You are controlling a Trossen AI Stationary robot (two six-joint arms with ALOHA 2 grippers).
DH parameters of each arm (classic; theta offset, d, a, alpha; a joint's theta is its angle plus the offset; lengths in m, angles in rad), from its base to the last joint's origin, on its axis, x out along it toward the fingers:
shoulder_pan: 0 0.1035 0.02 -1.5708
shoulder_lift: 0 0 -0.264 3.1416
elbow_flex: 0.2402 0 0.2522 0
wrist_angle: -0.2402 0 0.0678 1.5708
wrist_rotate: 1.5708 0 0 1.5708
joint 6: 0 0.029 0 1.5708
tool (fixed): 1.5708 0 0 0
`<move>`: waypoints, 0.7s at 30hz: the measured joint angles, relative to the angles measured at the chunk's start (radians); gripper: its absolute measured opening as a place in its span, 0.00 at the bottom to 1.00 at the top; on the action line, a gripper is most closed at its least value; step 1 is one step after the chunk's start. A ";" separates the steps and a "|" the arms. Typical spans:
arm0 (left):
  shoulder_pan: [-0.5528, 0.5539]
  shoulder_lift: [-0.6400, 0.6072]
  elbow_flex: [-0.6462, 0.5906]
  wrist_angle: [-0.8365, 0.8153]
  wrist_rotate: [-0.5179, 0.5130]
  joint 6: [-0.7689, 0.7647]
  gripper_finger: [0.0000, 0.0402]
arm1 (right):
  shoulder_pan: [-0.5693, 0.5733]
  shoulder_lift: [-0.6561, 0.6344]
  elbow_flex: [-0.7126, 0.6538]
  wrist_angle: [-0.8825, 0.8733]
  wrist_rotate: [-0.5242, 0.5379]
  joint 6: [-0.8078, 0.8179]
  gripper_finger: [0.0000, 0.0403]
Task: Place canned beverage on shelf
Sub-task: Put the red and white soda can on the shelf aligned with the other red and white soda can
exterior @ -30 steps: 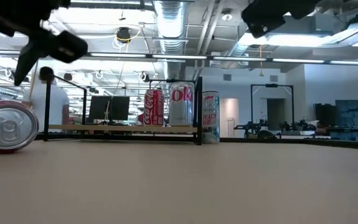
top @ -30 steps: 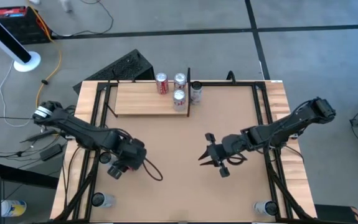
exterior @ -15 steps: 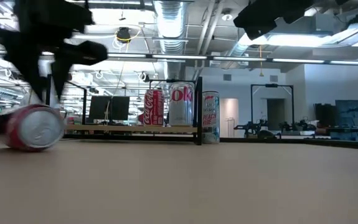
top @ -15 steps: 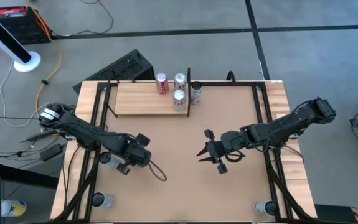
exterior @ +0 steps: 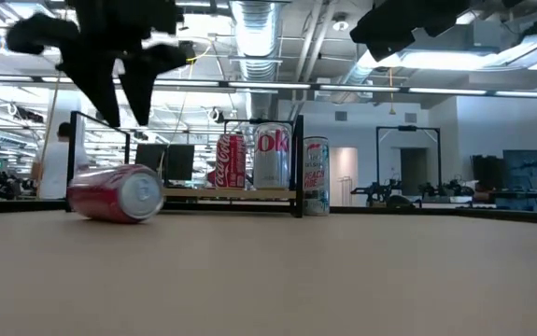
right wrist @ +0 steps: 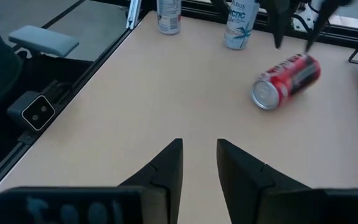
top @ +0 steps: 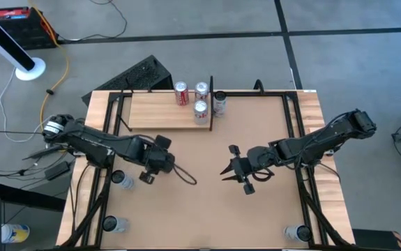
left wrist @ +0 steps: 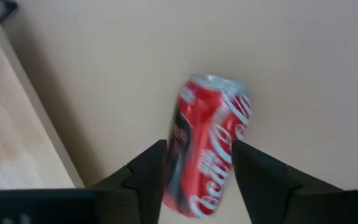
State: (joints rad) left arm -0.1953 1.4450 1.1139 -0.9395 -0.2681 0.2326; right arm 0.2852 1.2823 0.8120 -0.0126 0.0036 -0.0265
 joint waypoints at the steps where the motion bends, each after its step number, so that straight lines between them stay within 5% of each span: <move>1: 0.022 0.002 -0.005 0.010 0.004 0.010 0.45 | 0.000 0.000 0.000 -0.001 0.000 0.000 0.30; 6: 0.139 0.013 -0.007 0.033 0.074 0.105 0.58 | 0.002 0.000 0.000 -0.002 -0.001 0.000 0.30; 12: 0.298 0.022 -0.007 0.115 0.302 0.232 0.65 | 0.002 0.000 0.000 -0.005 -0.002 0.000 0.30; 21: 0.369 0.182 -0.006 0.247 0.251 0.381 0.66 | 0.003 0.034 0.000 -0.014 -0.006 -0.004 0.30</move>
State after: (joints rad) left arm 0.1738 1.6268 1.1075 -0.6923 -0.0168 0.6131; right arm 0.2882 1.3167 0.8120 -0.0265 -0.0021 -0.0307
